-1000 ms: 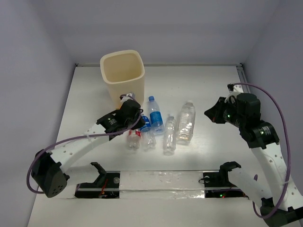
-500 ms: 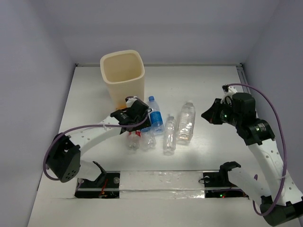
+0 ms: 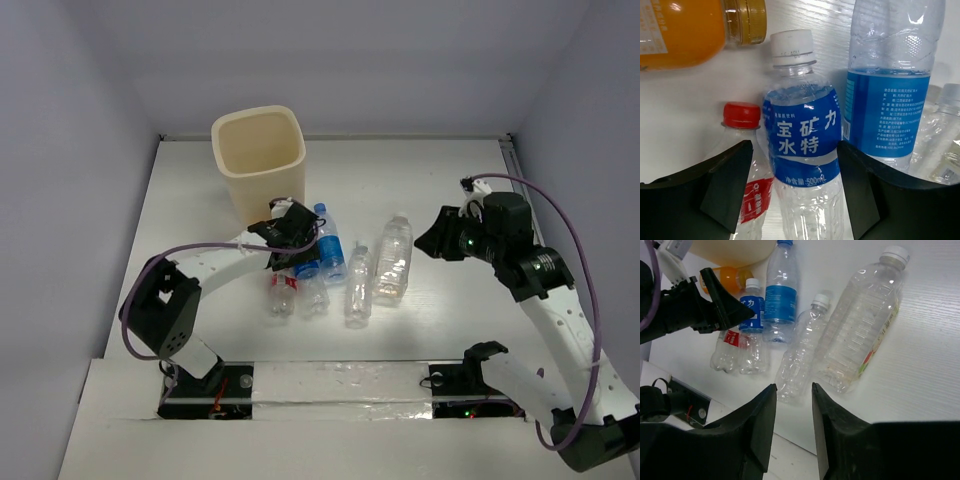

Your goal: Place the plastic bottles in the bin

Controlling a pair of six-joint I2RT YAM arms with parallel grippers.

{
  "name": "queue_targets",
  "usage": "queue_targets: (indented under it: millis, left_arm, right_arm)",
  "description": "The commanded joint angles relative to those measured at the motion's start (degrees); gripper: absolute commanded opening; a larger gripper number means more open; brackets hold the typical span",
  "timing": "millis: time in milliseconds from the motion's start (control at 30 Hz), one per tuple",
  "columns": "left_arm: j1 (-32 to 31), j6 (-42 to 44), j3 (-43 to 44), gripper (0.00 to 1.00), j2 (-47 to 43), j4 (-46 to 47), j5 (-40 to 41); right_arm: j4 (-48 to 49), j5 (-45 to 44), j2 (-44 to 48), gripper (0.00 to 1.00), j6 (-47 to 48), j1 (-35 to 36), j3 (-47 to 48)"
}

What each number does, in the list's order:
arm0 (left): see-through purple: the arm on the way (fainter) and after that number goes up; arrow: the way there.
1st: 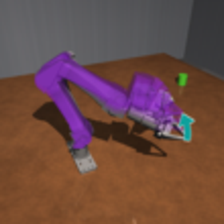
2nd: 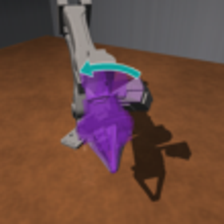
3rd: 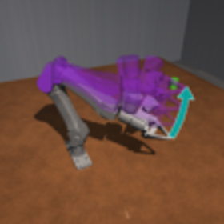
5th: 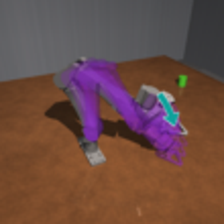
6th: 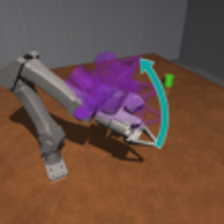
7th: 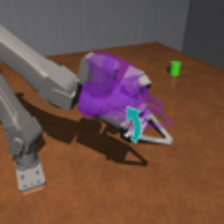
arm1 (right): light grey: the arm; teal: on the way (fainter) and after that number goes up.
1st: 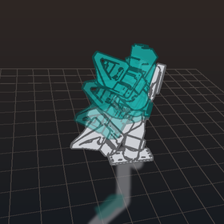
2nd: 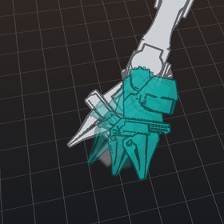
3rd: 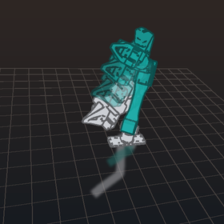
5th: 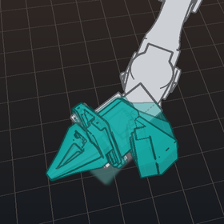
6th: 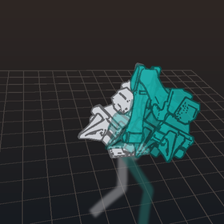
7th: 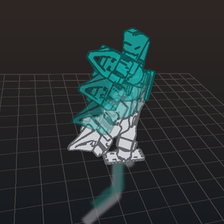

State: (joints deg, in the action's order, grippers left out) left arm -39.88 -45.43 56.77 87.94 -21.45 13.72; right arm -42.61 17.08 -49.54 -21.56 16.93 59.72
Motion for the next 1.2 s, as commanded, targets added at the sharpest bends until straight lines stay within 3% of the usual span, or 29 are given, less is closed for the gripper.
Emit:
queue_targets:
  millis: [0,167,367,467,500,567,733,867,1167]
  left_arm:
    - [0.3,1.7,2.4,0.65,1.6,1.9,0.1]
    - [0.3,2.5,4.1,0.66,4.3,2.8,-0.2]
    - [0.9,2.6,3.9,0.64,6.1,4.2,-0.4]
    - [0.9,2.7,3.1,0.56,5.4,5.0,-0.4]
    - [0.9,2.7,3.0,0.46,4.8,5.2,-0.4]
    - [0.9,2.7,2.8,0.40,3.8,5.1,-0.2]
    - [0.9,2.9,2.5,0.27,-0.7,3.6,0.2]
    - [0.9,2.6,2.0,0.26,-4.9,1.3,-0.6]
    - [0.9,2.9,6.4,0.26,-19.8,-6.0,-2.0]
  right_arm:
    - [3.8,1.3,-1.2,0.43,0.6,1.6,0.3]
    - [5.5,0.8,-3.5,0.55,0.2,3.6,1.0]
    - [8.6,-0.1,-9.2,0.58,0.4,5.7,2.5]
    - [10.4,-0.3,-14.0,0.65,0.9,6.3,3.9]
    - [10.8,-0.4,-15.5,0.67,1.3,6.9,4.6]
    - [11.6,-1.0,-19.5,0.72,1.7,7.6,5.9]
    - [14.3,-0.9,-26.8,0.80,1.3,8.7,10.8]
    - [16.3,-1.2,-33.8,0.86,0.3,10.1,14.8]
    - [17.8,-5.1,-51.3,0.87,-2.2,14.8,24.1]
